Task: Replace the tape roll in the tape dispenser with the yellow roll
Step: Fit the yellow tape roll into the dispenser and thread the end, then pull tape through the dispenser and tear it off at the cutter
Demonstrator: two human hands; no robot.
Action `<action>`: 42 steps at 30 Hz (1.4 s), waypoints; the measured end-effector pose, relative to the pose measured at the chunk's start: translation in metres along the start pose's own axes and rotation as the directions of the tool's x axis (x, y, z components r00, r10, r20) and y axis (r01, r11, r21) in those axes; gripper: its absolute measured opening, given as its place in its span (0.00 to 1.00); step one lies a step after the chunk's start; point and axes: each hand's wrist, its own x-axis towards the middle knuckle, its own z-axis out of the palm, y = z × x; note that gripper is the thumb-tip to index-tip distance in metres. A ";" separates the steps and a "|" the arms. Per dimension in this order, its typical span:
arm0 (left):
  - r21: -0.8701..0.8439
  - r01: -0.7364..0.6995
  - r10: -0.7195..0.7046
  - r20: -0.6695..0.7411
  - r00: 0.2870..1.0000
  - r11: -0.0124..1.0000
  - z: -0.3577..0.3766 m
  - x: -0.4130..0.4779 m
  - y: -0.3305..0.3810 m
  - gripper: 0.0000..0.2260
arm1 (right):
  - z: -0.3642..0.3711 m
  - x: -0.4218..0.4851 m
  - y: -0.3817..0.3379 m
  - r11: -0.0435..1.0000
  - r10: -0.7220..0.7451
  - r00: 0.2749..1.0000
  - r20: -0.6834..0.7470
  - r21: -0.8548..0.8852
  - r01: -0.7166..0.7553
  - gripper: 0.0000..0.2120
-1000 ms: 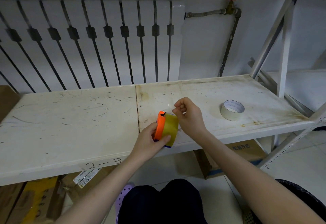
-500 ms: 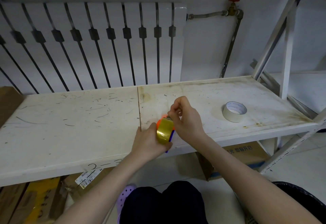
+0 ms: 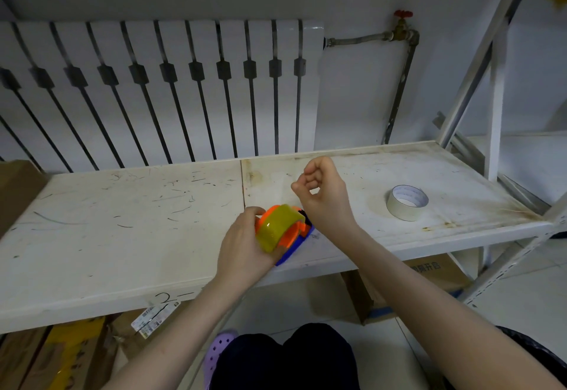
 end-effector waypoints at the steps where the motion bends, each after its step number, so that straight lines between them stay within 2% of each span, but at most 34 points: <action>1: 0.036 -0.022 0.024 -0.054 0.998 0.999 0.002 -0.002 -0.002 0.32 | 0.002 0.000 0.000 1.000 -0.009 1.000 0.029 -0.005 0.009 0.11; 3: 0.067 -0.024 0.032 -0.113 0.993 0.997 0.004 -0.004 -0.007 0.28 | 0.005 -0.002 -0.001 1.000 -0.016 0.997 0.069 -0.025 0.017 0.11; 6: 0.074 -0.016 0.026 -0.142 0.990 0.997 0.002 -0.003 -0.014 0.24 | 0.005 -0.002 0.000 1.000 -0.008 0.999 0.049 -0.020 0.009 0.11; 11: -0.025 -0.059 0.057 -0.108 0.993 0.998 -0.009 0.004 -0.010 0.21 | -0.001 0.004 0.008 0.999 0.033 0.998 -0.061 -0.026 -0.034 0.09; 14: -0.081 -0.060 0.058 -0.020 0.998 0.995 -0.015 0.011 -0.005 0.18 | -0.001 0.006 0.020 0.992 0.111 0.993 -0.039 -0.057 -0.113 0.07; 18: 0.017 -0.098 0.098 0.021 0.995 0.995 -0.023 0.017 -0.003 0.20 | 0.004 0.000 0.038 0.972 0.227 0.974 0.019 -0.067 -0.225 0.06; 21: 0.128 -0.111 0.103 0.071 0.992 0.986 -0.024 0.020 0.000 0.21 | 0.006 -0.004 0.042 0.965 0.262 0.965 -0.013 -0.031 -0.262 0.07; 26: 0.245 -0.108 0.058 0.204 0.977 0.964 -0.026 0.031 0.008 0.20 | 0.011 -0.007 0.036 0.984 0.169 0.986 0.011 0.047 -0.169 0.08; 31: 0.298 -0.148 0.051 0.310 0.949 0.943 -0.023 0.042 0.015 0.22 | 0.017 -0.009 0.033 0.984 0.165 0.986 0.014 0.071 -0.165 0.09; 36: 0.196 -0.091 0.050 0.207 0.977 0.976 -0.019 0.034 0.003 0.22 | 0.010 -0.008 0.033 0.980 0.192 0.981 -0.007 0.057 -0.191 0.08; 39: 0.139 -0.048 0.012 0.249 0.968 0.989 -0.023 0.037 0.002 0.20 | 0.008 -0.007 0.034 0.973 0.225 0.974 -0.037 0.058 -0.223 0.09; 42: 0.102 -0.010 -0.019 0.278 0.960 0.995 -0.027 0.040 0.009 0.20 | 0.010 -0.008 0.027 0.985 0.170 0.984 -0.054 0.043 -0.168 0.14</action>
